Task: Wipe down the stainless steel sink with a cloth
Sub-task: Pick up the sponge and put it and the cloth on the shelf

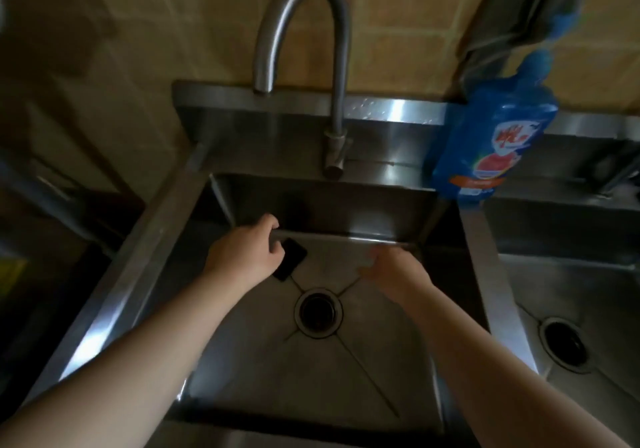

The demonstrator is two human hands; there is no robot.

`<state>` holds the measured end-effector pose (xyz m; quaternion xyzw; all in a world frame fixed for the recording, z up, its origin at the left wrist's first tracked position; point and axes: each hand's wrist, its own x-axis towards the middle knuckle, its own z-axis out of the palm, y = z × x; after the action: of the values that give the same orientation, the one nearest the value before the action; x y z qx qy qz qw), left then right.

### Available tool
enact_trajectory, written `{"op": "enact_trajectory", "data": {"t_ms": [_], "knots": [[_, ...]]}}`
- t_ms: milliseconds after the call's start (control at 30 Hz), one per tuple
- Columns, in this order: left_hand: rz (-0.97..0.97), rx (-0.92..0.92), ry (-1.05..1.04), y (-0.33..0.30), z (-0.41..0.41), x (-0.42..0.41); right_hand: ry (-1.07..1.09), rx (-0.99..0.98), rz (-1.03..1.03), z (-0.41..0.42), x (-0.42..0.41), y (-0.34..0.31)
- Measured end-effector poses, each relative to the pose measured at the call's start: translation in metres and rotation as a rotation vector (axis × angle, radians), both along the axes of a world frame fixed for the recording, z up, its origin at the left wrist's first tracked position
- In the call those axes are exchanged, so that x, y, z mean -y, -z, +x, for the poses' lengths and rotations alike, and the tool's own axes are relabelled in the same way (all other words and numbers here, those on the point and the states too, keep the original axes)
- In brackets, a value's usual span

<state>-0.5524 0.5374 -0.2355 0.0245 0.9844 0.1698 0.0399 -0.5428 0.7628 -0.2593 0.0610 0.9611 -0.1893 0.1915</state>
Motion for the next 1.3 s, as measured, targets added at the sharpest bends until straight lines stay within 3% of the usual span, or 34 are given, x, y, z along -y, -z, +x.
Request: {"op": "enact_trajectory", "data": {"t_ms": [167, 400, 700, 1000, 1300], "knots": [[-0.061, 0.014, -0.089, 0.054, -0.001, 0.045, -0.229, 0.076, 0.098, -0.042, 0.063, 0.052], [-0.053, 0.299, -0.162, 0.133, -0.002, 0.076, -0.46, 0.04, 0.182, -0.091, 0.12, 0.143], [-0.17, 0.418, -0.102, 0.186, -0.017, 0.079, -1.001, -0.054, 0.604, -0.143, 0.144, 0.219], [-0.117, 0.461, -0.118, 0.175, -0.011, 0.076, -0.962, -0.015, 0.747, -0.142, 0.139, 0.226], [-0.076, 0.413, -0.12, 0.135, 0.005, 0.068, -0.48, 0.226, 0.455, -0.078, 0.091, 0.226]]}}
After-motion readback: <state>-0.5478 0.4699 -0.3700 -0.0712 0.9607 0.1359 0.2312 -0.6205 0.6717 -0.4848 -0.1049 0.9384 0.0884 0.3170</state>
